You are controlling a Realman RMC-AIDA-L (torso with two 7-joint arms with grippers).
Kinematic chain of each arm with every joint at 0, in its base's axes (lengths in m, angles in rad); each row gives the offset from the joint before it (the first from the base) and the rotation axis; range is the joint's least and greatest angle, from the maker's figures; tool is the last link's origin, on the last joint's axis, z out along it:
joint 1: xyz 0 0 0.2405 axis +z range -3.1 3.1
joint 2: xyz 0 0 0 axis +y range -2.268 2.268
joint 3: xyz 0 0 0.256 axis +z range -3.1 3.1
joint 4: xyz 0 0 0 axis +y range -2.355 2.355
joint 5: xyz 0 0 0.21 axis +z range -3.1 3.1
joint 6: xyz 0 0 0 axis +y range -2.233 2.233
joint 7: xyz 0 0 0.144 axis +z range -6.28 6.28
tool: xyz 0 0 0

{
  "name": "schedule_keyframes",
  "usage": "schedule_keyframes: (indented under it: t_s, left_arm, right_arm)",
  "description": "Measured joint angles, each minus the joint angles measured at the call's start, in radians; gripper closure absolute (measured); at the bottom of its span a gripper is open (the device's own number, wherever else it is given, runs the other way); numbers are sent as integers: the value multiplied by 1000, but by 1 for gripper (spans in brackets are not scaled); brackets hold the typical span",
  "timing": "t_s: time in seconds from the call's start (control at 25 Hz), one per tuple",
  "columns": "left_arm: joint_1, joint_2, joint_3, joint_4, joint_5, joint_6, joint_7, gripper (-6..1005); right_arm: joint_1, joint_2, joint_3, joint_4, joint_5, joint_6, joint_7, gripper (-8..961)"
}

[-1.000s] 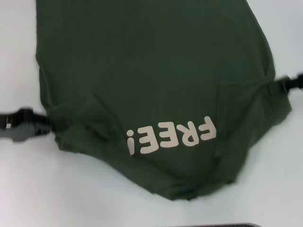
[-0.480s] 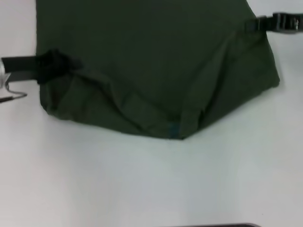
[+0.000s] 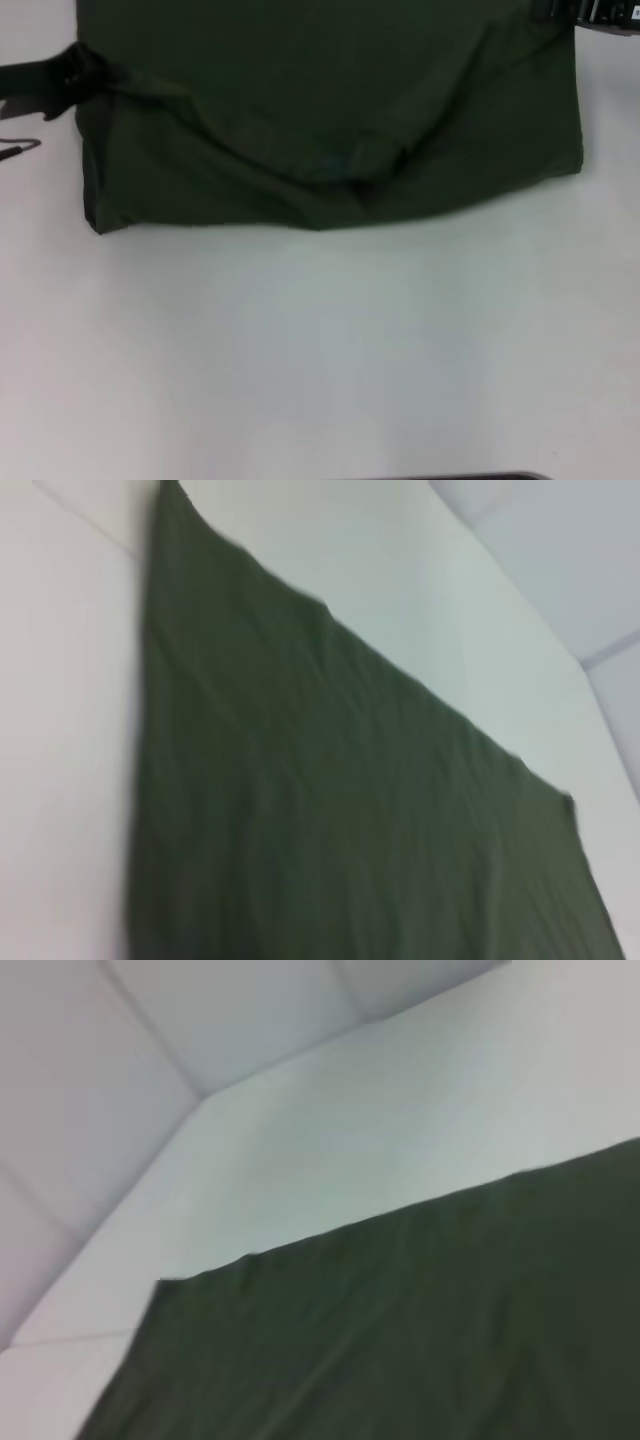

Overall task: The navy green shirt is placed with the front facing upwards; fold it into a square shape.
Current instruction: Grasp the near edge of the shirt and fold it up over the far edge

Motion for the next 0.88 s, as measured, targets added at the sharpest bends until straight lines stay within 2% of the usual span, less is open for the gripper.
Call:
schedule_keyframes:
  t_s: [0.16, 0.36, 0.44, 0.76, 0.88]
  left_arm:
    - [-1, -2, 8, 0, -14, -74, 2, 848]
    - [-5, -14, 14, 2, -14, -107, 11, 846]
    - [-5, -16, 14, 4, -14, -118, 15, 845]
    - [2, -9, 47, 7, -16, -74, 50, 841]
    - [3, -20, 51, 27, -22, -97, 57, 839]
  right_arm:
    - [1, 24, -6, 8, 8, 87, -39, 940]
    - [16, 69, -7, 11, 31, 163, -93, 940]
    - [19, 81, -7, 10, 52, 199, -118, 940]
    - [29, 83, -9, 8, 179, 263, -204, 928]
    - [42, 83, -14, 27, 202, 299, -250, 920]
